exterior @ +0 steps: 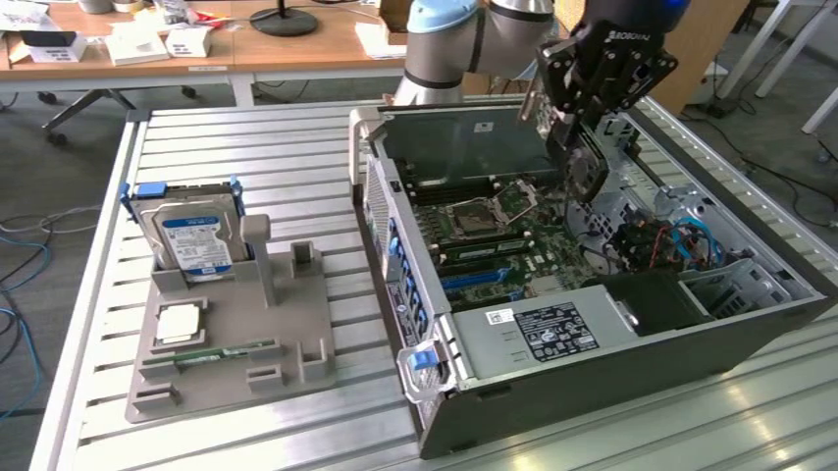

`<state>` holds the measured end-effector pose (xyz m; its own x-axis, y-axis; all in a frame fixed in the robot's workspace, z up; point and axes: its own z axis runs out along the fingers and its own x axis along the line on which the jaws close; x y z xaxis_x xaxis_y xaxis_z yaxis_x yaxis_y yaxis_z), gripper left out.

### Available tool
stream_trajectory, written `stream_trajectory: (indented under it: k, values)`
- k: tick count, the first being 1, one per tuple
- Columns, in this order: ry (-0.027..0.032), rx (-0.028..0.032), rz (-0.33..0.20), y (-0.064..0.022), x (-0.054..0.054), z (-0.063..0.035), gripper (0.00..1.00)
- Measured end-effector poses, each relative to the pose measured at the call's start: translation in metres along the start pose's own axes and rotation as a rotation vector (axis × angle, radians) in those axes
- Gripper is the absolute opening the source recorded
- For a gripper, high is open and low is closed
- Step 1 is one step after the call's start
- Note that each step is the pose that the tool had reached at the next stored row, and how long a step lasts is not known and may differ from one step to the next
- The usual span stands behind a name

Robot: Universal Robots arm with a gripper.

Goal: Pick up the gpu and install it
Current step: 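Pick up the gpu and move the gpu toward the slot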

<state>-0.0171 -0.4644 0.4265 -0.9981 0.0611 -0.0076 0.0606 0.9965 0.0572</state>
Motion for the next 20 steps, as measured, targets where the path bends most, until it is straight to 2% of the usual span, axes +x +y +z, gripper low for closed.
stream_trajectory:
  k: [7,13,20]
  values:
    - [0.0005,-0.0031,-0.004,0.0018,-0.029,0.0003,0.26]
    - [0.0004,-0.0033,-0.005,0.0019,-0.03,0.0004,0.26]
    - [0.0028,-0.0039,-0.042,0.0025,-0.04,0.0005,0.26]
